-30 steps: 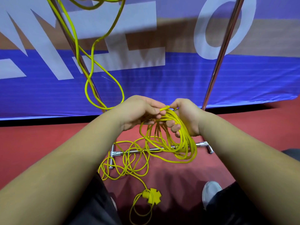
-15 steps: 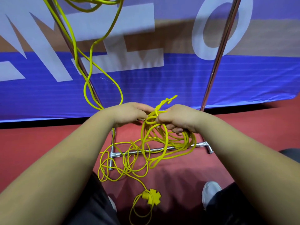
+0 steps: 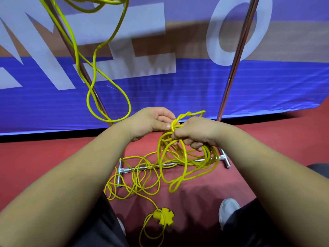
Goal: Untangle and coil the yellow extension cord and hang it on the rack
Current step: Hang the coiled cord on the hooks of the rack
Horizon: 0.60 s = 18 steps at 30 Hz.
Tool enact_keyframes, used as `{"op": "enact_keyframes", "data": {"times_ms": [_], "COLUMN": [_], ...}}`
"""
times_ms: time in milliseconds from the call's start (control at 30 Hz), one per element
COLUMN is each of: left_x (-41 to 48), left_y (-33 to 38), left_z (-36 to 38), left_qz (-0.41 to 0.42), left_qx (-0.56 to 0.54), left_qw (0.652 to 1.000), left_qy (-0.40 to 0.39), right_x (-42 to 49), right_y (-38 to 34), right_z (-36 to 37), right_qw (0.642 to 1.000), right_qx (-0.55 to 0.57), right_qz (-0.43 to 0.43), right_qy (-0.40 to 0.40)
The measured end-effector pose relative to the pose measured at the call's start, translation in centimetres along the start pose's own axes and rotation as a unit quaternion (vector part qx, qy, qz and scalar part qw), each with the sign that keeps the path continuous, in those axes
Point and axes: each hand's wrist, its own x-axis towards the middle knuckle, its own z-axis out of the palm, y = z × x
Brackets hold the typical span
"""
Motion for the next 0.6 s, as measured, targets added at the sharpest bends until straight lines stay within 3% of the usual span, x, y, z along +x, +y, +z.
{"op": "enact_keyframes", "data": {"times_ms": [200, 367, 500, 600], "left_x": [0.7, 1.3, 1.7, 1.6], "left_y": [0.1, 0.6, 0.6, 0.1], "left_z": [0.5, 0.4, -0.9, -2.2], "left_qz": [0.009, 0.043, 0.048, 0.044], "left_qx": [-0.056, 0.033, 0.158, 0.154], "left_qw": [0.998, 0.992, 0.953, 0.924], "left_qy": [0.028, 0.110, 0.255, 0.349], "right_x": [-0.3, 0.0, -0.2, -0.3], "right_y": [0.3, 0.1, 0.0, 0.2], "right_z": [-0.3, -0.6, -1.2, -1.4], "right_qw": [1.000, 0.999, 0.998, 0.999], "right_qx": [0.010, 0.043, 0.052, 0.033], "right_qz": [-0.001, 0.001, -0.001, 0.011], "right_qy": [0.001, 0.019, 0.026, 0.018]}}
